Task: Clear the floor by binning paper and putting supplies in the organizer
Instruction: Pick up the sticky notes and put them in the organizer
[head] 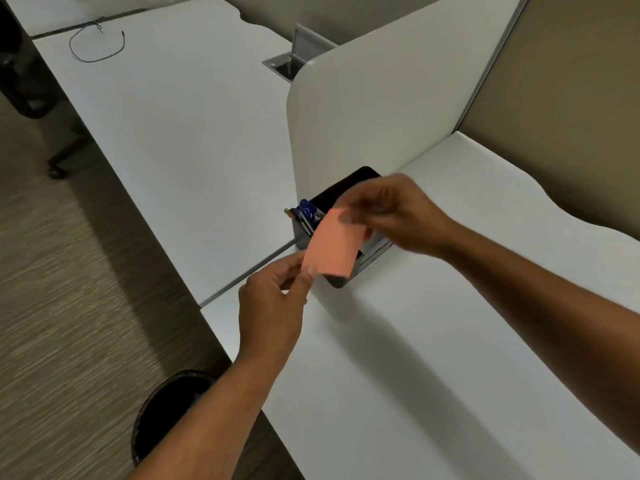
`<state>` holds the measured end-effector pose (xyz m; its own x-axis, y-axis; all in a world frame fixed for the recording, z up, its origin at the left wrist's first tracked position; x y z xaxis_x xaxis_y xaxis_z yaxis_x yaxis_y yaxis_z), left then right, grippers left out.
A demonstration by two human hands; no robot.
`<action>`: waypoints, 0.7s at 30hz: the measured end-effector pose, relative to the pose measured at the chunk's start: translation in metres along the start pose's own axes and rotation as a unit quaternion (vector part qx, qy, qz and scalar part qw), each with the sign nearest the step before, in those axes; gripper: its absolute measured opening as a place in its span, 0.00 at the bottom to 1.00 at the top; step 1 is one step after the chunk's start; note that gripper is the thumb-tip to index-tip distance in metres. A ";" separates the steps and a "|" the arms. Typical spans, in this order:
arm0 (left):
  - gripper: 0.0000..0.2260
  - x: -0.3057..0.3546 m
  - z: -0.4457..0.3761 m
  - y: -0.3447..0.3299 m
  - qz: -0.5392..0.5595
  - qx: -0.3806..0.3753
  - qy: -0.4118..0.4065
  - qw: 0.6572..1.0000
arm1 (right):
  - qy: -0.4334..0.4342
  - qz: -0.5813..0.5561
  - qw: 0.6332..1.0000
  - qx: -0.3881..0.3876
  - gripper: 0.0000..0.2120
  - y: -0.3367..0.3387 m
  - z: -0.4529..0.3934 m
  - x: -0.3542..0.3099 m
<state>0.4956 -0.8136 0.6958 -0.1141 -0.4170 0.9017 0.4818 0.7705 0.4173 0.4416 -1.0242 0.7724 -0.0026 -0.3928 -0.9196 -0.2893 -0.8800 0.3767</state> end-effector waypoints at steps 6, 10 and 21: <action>0.16 0.001 -0.008 0.000 -0.024 -0.008 -0.004 1.000 | 0.057 0.117 0.974 0.185 0.06 0.066 -0.028 0.003; 0.12 -0.007 -0.003 0.001 -0.027 -0.007 0.006 1.000 | 0.071 0.203 0.964 0.159 0.07 0.063 -0.048 0.020; 0.11 -0.035 0.009 0.029 -0.026 0.022 0.041 0.999 | -0.042 0.401 0.915 -0.024 0.14 0.031 -0.066 0.079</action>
<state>0.5061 -0.7723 0.6775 -0.0650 -0.4944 0.8668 0.4386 0.7661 0.4699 0.4953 -1.0998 0.7185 -0.2704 -0.8972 -0.3492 -0.1195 -0.3287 0.9369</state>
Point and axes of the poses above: each hand's wrist, its own z-axis away from the middle knuckle, its own y-axis out of the back of the hand, x = y × z, the point moved 7 cm from there along -z, towards the middle knuckle, and after that the axes turned 10 degrees about -z, right-handed, at the moved point
